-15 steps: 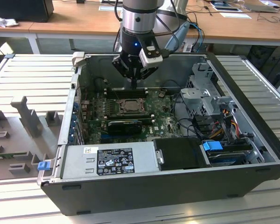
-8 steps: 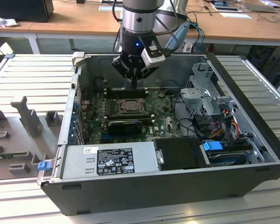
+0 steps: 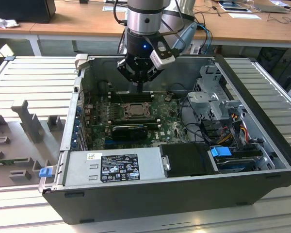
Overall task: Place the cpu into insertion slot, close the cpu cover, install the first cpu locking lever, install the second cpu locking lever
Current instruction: 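Install the first cpu locking lever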
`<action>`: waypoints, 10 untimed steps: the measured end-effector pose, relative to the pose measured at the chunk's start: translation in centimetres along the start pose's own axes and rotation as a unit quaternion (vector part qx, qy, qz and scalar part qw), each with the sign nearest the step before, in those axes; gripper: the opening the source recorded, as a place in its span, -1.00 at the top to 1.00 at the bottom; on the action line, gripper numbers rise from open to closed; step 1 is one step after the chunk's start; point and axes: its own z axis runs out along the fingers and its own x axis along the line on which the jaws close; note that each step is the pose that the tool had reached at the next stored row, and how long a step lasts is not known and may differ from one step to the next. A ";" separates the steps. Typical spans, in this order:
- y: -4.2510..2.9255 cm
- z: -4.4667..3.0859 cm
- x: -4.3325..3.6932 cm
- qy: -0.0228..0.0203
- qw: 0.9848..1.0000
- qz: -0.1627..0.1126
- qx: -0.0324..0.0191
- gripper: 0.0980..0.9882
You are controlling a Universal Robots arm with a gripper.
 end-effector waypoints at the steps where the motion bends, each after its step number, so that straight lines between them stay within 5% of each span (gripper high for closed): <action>1: 0.00 0.00 0.00 0.000 1.000 -0.006 0.000 0.98; 10: 0.17 0.54 2.36 0.000 1.000 0.004 -0.001 0.98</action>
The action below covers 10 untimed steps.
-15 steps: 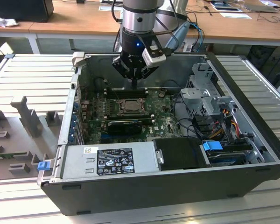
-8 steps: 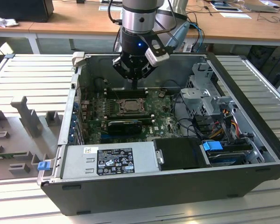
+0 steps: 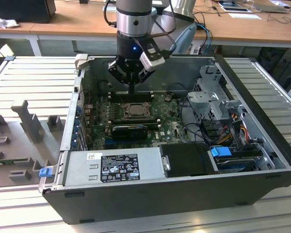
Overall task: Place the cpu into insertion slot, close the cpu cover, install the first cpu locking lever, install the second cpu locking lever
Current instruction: 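Install the first cpu locking lever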
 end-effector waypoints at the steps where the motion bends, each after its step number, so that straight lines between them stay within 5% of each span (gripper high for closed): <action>1: 0.02 0.09 0.34 0.000 1.000 0.002 0.000 0.98; 7: 0.13 0.32 3.40 0.000 1.000 0.002 -0.003 0.98; 10: 0.15 0.35 4.27 -0.001 1.000 0.002 -0.020 0.98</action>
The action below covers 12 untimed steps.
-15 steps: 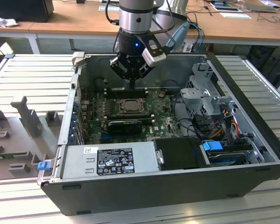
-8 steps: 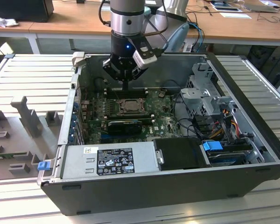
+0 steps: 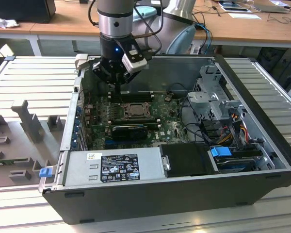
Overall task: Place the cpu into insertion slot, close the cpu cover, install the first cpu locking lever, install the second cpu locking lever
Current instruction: 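Install the first cpu locking lever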
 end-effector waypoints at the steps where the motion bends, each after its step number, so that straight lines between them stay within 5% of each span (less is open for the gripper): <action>1: 0.00 0.03 0.16 0.000 1.000 0.001 -0.004 0.98; 7: 0.12 0.59 1.38 0.000 1.000 0.003 -0.005 0.98; 12: 0.54 1.04 1.39 0.001 1.000 0.003 -0.006 0.98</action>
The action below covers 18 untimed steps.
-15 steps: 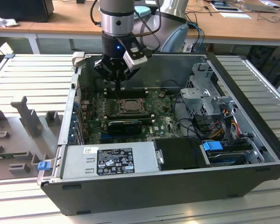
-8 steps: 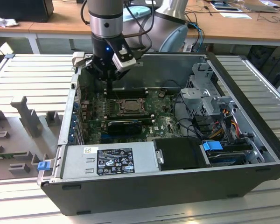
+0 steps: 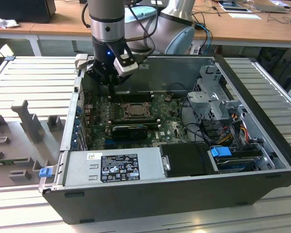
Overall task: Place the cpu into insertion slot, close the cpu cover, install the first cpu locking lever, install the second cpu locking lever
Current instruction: 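Install the first cpu locking lever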
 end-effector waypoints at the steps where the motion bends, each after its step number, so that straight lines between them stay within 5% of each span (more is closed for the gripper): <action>1: 0.12 0.04 0.00 0.000 1.000 0.000 0.000 0.98; 10: 1.59 0.38 -0.17 0.001 1.000 0.000 -0.002 0.98; 18: 1.75 0.43 -2.17 0.001 1.000 0.000 -0.002 0.98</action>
